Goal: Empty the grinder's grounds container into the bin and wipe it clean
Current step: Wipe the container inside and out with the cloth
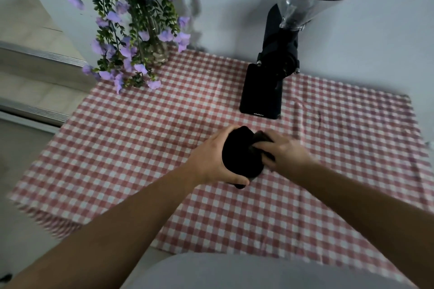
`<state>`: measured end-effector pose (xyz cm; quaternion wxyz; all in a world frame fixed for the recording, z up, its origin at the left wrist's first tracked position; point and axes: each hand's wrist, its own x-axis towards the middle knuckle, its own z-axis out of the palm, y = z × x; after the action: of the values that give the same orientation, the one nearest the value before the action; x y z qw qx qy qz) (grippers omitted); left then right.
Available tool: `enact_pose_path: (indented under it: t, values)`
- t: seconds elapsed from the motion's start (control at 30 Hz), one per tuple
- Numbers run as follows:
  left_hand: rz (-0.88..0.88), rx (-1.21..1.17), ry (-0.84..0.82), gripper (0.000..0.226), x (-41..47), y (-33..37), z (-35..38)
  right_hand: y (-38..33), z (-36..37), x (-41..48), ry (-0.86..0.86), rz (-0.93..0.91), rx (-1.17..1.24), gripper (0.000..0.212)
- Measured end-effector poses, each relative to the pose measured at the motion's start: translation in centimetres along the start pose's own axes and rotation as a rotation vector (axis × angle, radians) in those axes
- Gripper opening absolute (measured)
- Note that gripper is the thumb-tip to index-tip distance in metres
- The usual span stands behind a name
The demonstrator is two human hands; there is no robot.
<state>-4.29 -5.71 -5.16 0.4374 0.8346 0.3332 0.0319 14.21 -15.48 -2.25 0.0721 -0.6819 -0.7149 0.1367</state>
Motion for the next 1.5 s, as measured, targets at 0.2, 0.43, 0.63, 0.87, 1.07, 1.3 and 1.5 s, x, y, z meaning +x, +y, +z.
enact_pose_path:
  t: [0.2,0.43,0.63,0.87,1.07,1.3,1.5]
  values:
    - [0.034,0.041,0.028,0.118,-0.2,0.2,0.0,-1.9,0.2,-0.1,-0.287,0.040,0.038,0.026]
    - [0.015,0.067,0.018,0.116,-0.2,0.3,-0.1,2.2,-1.9,2.0,-0.320,-0.171,-0.159,0.034]
    - [0.001,0.121,0.032,0.119,0.0,0.3,-0.2,-0.2,3.2,-3.7,0.102,0.139,0.261,0.027]
    - [0.002,0.094,0.011,0.117,-0.1,0.5,-0.3,2.1,-1.9,-1.9,0.027,0.192,0.444,0.029]
    - [-0.008,0.120,0.028,0.116,-0.1,0.6,-0.3,-1.1,2.6,-1.7,0.162,0.274,0.358,0.037]
    - [0.012,0.115,-0.005,0.114,-0.1,1.0,-0.2,0.7,-2.6,-0.8,-0.212,0.095,0.281,0.028]
    - [-0.020,0.091,0.041,0.119,-0.6,0.7,0.3,-2.0,-0.4,1.6,0.056,0.071,0.135,0.036]
